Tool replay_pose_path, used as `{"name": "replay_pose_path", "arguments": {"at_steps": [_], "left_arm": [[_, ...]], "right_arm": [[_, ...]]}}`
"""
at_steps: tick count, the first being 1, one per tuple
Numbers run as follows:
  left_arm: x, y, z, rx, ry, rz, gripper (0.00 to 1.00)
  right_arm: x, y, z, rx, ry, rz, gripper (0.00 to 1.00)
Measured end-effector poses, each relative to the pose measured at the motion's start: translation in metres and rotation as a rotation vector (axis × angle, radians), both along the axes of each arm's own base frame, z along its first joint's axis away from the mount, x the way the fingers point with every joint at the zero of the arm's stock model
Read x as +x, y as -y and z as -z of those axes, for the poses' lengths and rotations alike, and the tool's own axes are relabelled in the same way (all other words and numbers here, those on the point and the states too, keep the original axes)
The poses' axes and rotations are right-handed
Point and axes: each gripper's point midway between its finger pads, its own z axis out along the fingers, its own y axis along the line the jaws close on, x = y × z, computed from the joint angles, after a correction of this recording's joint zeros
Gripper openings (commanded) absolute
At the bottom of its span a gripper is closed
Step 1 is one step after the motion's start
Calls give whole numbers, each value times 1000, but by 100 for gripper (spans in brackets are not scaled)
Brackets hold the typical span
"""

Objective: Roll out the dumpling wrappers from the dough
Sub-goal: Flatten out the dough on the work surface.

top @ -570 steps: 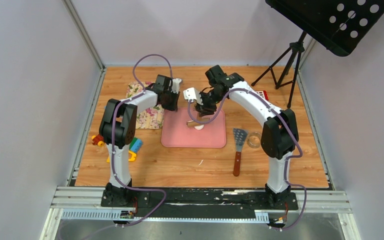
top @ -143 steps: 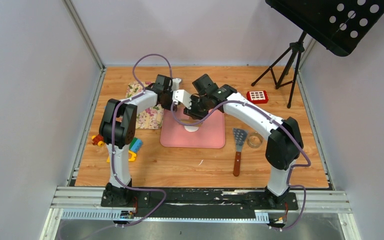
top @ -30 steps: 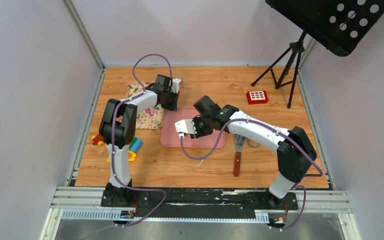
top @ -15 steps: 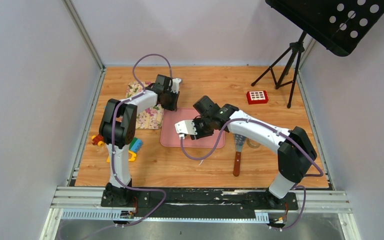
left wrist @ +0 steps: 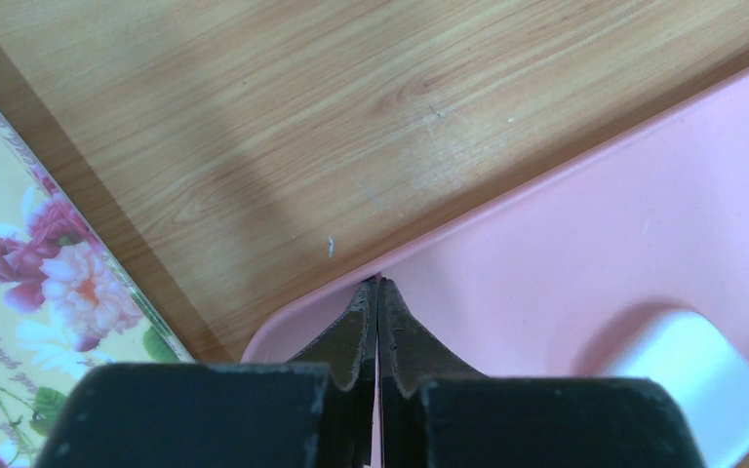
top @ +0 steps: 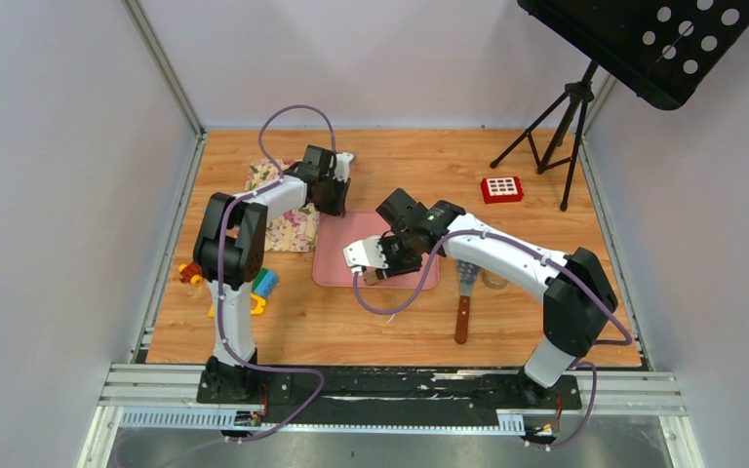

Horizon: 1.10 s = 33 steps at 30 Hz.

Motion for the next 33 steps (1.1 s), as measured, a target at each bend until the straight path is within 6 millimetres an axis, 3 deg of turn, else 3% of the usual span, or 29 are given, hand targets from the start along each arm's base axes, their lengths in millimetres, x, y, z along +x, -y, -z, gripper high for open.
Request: {"name": "replay_pose_path", "arguments": {"at_steps": [7, 15, 18, 24, 28, 33], "left_arm": [[0, 0, 0, -1, 0, 0, 0], [0, 0, 0, 0, -1, 1, 0], [0, 0, 0, 0, -1, 1, 0], [0, 0, 0, 0, -1, 1, 0], [0, 0, 0, 0, -1, 0, 0], [0, 0, 0, 0, -1, 0, 0]], "right_arm": [[-5, 16, -9, -43, -75, 85, 0], [-20, 12, -44, 96, -347, 303, 0], [-5, 13, -62, 205, -450, 460, 0], [58, 24, -86, 452, -635, 827, 0], [89, 20, -72, 521, -765, 998, 0], [105, 6, -31, 489, -943, 1155, 0]]}}
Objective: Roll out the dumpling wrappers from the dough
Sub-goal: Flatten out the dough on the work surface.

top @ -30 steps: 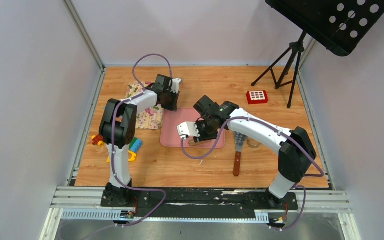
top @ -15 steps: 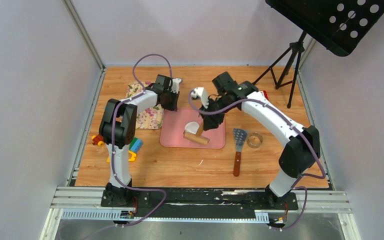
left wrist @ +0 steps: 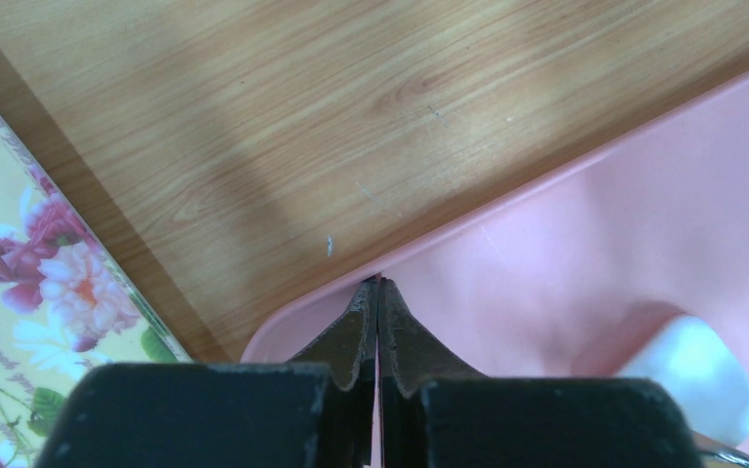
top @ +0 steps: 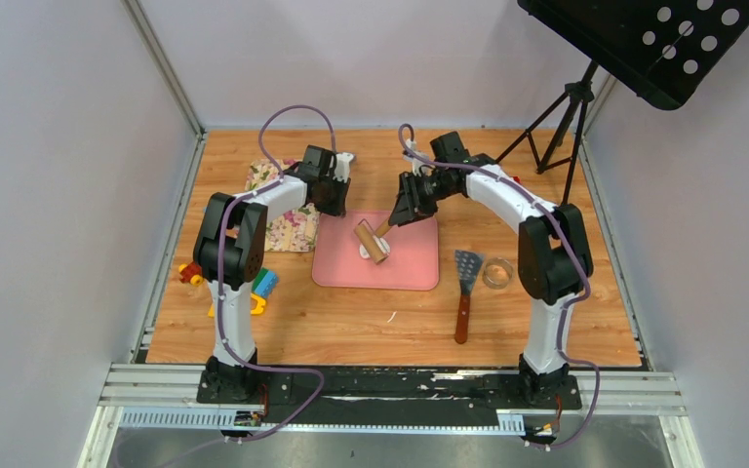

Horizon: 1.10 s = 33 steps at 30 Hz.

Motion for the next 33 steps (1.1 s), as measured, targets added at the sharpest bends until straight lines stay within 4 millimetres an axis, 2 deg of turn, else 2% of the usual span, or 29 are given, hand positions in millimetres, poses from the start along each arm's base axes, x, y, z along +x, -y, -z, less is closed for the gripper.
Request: {"name": "replay_pose_path", "arguments": {"at_steps": [4, 15, 22, 33], "left_arm": [[0, 0, 0, 0, 0, 0, 0], [0, 0, 0, 0, 0, 0, 0], [0, 0, 0, 0, 0, -1, 0], [0, 0, 0, -3, -3, -6, 0]], "right_arm": [[3, -2, 26, -27, -125, 74, 0], [19, 12, 39, -104, -127, 197, 0], [19, 20, 44, -115, -120, 203, 0], [10, -3, 42, -128, -58, 128, 0]]}}
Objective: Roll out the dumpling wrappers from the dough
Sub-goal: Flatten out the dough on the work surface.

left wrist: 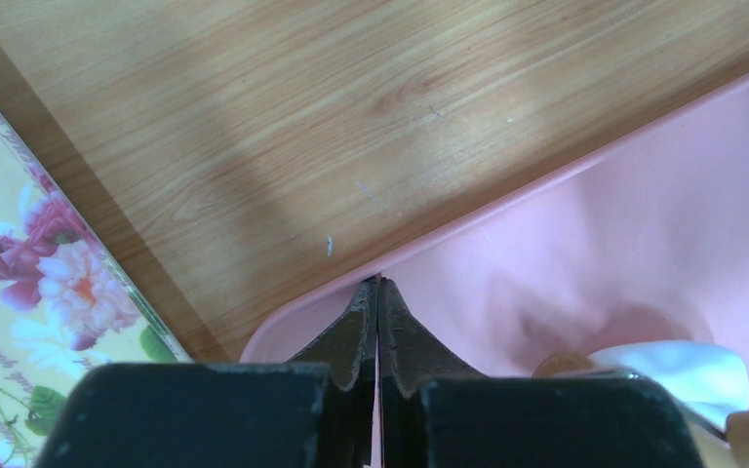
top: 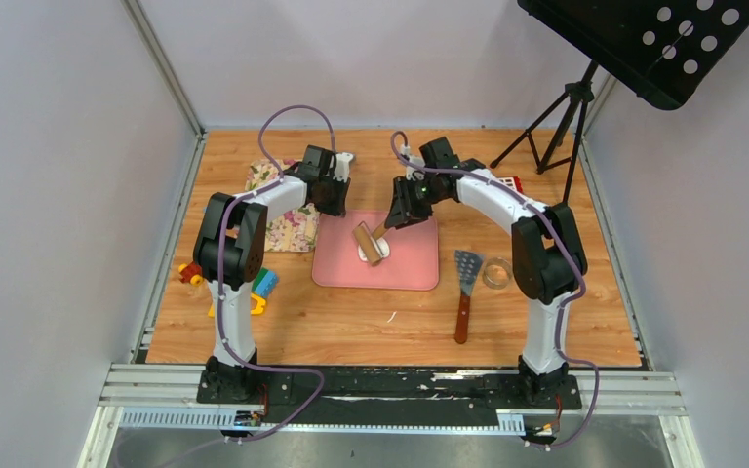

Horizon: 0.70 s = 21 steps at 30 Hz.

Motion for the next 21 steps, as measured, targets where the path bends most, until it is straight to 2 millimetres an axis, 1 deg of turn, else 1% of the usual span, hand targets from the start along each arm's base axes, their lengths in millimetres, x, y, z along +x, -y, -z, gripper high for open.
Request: {"name": "replay_pose_path", "arguments": {"at_steps": [6, 11, 14, 17, 21], "left_arm": [[0, 0, 0, 0, 0, 0, 0], [0, 0, 0, 0, 0, 0, 0], [0, 0, 0, 0, 0, 0, 0], [0, 0, 0, 0, 0, 0, 0], [0, 0, 0, 0, 0, -1, 0]], "right_arm": [[-10, -21, 4, 17, 4, -56, 0], [-21, -36, 13, 21, -19, -90, 0], [-19, -32, 13, 21, -21, -80, 0], [-17, -22, 13, 34, -35, -70, 0], [-25, -19, 9, 90, -33, -160, 0]]}}
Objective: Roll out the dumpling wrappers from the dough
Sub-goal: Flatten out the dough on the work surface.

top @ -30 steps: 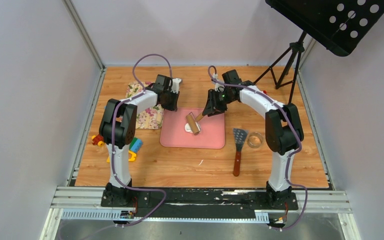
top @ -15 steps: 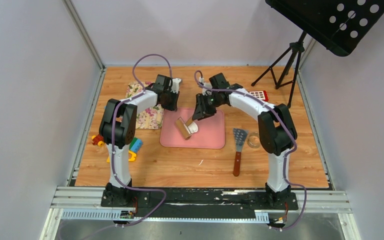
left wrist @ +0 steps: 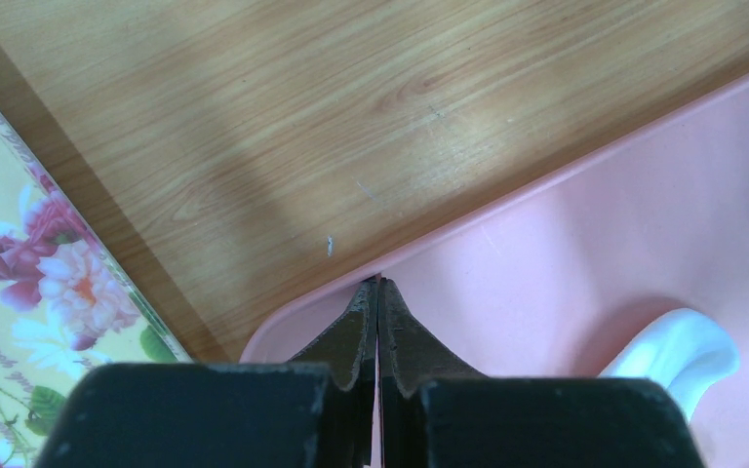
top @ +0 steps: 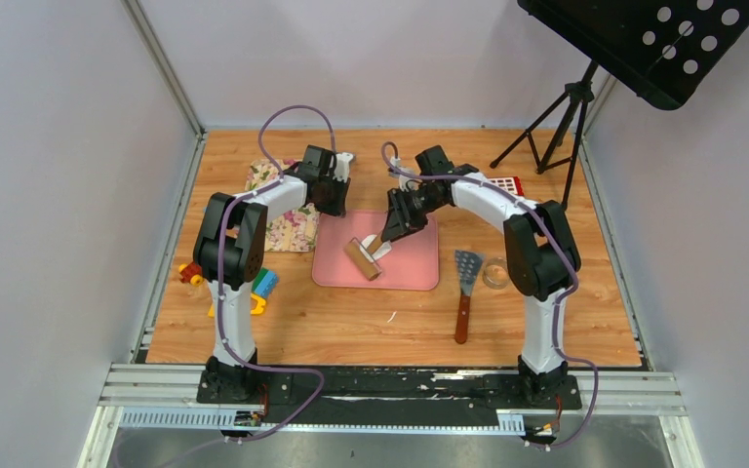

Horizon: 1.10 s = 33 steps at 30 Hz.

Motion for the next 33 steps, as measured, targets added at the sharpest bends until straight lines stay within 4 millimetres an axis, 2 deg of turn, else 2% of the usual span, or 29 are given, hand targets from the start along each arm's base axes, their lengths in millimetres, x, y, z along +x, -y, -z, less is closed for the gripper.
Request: {"name": "replay_pose_path", "arguments": {"at_steps": [3, 6, 11, 13, 18, 22, 28, 33], "left_arm": [[0, 0, 0, 0, 0, 0, 0], [0, 0, 0, 1, 0, -1, 0], [0, 0, 0, 3, 1, -1, 0], [0, 0, 0, 3, 1, -1, 0], [0, 0, 0, 2, 0, -1, 0], [0, 0, 0, 2, 0, -1, 0], [0, 0, 0, 2, 0, -1, 0], [0, 0, 0, 2, 1, -1, 0]], "right_arm": [[-16, 1, -2, 17, 8, -106, 0], [-28, -7, -10, 46, 32, -194, 0], [-30, -10, -31, 75, 90, -232, 0], [-24, -6, -39, 80, 110, -216, 0], [6, 14, -56, 62, 178, -130, 0], [20, 27, -48, 9, 183, -76, 0], [22, 27, -9, -58, 104, -57, 0], [18, 22, -6, -58, 88, -63, 0]]}}
